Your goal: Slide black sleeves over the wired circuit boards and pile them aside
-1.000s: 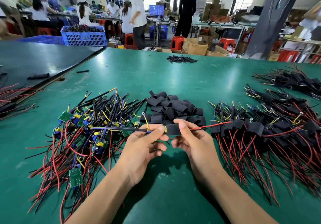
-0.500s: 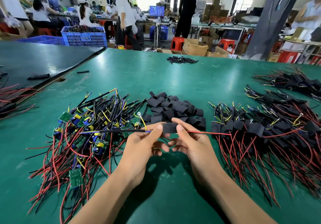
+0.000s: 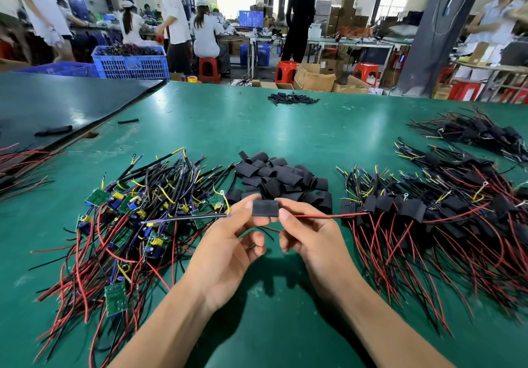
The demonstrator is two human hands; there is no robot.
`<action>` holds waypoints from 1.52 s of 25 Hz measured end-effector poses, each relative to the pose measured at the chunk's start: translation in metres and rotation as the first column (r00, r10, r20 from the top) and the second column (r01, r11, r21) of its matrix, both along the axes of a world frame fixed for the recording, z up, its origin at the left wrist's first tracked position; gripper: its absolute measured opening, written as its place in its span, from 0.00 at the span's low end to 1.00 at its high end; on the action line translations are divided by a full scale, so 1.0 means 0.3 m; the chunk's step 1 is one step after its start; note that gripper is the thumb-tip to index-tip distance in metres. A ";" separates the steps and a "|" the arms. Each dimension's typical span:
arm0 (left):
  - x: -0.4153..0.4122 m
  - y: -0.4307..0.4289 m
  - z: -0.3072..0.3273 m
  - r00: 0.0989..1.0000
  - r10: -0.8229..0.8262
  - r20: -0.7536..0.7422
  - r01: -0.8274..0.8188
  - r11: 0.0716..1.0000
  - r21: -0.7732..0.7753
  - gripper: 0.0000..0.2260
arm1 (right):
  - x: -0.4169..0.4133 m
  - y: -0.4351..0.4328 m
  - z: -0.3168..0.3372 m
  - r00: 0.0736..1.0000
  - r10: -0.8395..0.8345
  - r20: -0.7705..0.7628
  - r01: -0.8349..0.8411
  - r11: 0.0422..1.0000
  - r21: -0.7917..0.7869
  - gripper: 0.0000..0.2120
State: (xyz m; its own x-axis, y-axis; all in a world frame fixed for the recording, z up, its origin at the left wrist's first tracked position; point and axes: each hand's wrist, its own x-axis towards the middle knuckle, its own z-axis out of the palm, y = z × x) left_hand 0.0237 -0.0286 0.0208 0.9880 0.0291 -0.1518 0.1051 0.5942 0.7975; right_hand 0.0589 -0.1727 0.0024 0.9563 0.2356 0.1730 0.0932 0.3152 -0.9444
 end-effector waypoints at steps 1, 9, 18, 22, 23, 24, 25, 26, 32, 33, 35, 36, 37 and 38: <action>-0.002 0.001 0.002 1.000 -0.026 0.005 0.026 1.000 -0.006 0.15 | -0.001 0.001 0.000 1.000 -0.007 -0.005 0.007 1.000 0.007 0.09; 0.003 0.018 0.006 1.000 -0.011 -0.016 0.011 1.000 -0.010 0.17 | -0.008 -0.002 0.009 0.999 -0.020 0.030 0.021 0.999 -0.040 0.08; -0.002 0.015 0.009 0.995 0.087 0.038 -0.090 0.993 0.075 0.18 | -0.006 -0.002 0.000 0.997 -0.034 0.069 0.041 0.995 -0.096 0.10; 0.001 0.013 0.006 0.995 0.093 0.017 -0.095 0.991 0.098 0.17 | -0.002 0.000 0.014 0.996 0.006 -0.084 -0.007 1.000 -0.001 0.12; 0.001 0.017 0.006 0.997 0.076 0.010 -0.077 0.989 0.123 0.15 | -0.002 -0.001 0.018 0.989 0.058 -0.134 -0.057 0.998 0.009 0.15; 0.000 0.021 0.007 0.999 0.047 0.001 -0.046 0.987 0.151 0.13 | -0.005 -0.003 0.024 0.978 0.116 -0.176 -0.117 0.993 0.006 0.17; -0.001 0.024 0.007 1.000 0.010 -0.010 -0.008 0.984 0.180 0.12 | -0.008 -0.006 0.028 0.964 0.168 -0.208 -0.175 0.985 -0.013 0.19; -0.002 0.026 0.008 0.999 -0.024 -0.021 0.028 0.979 0.202 0.12 | -0.011 -0.008 0.030 0.948 0.210 -0.238 -0.226 0.973 -0.039 0.20; 0.009 0.048 0.020 0.992 -0.083 -0.095 0.093 0.991 0.096 0.12 | -0.040 -0.008 0.062 0.905 0.290 -0.311 -0.302 0.953 0.009 0.16; 0.011 0.053 0.020 0.991 -0.082 -0.105 0.090 0.993 0.074 0.13 | -0.042 -0.003 0.070 0.909 0.265 -0.321 -0.257 0.964 0.066 0.15; 0.013 0.056 0.017 0.990 -0.080 -0.116 0.089 0.993 0.073 0.15 | -0.037 0.003 0.089 0.918 0.186 -0.351 -0.110 0.968 0.226 0.15; 0.012 0.054 0.014 0.990 -0.083 -0.116 0.093 0.992 0.085 0.14 | -0.031 0.000 0.100 0.928 0.127 -0.351 -0.011 0.949 0.314 0.16; 0.011 0.051 0.010 0.990 -0.085 -0.115 0.096 0.990 0.102 0.13 | -0.023 -0.010 0.107 0.939 0.049 -0.339 0.090 0.919 0.384 0.18; 0.010 0.047 0.007 0.990 -0.085 -0.111 0.098 0.987 0.125 0.13 | -0.015 -0.025 0.114 0.944 -0.043 -0.328 0.189 0.884 0.428 0.19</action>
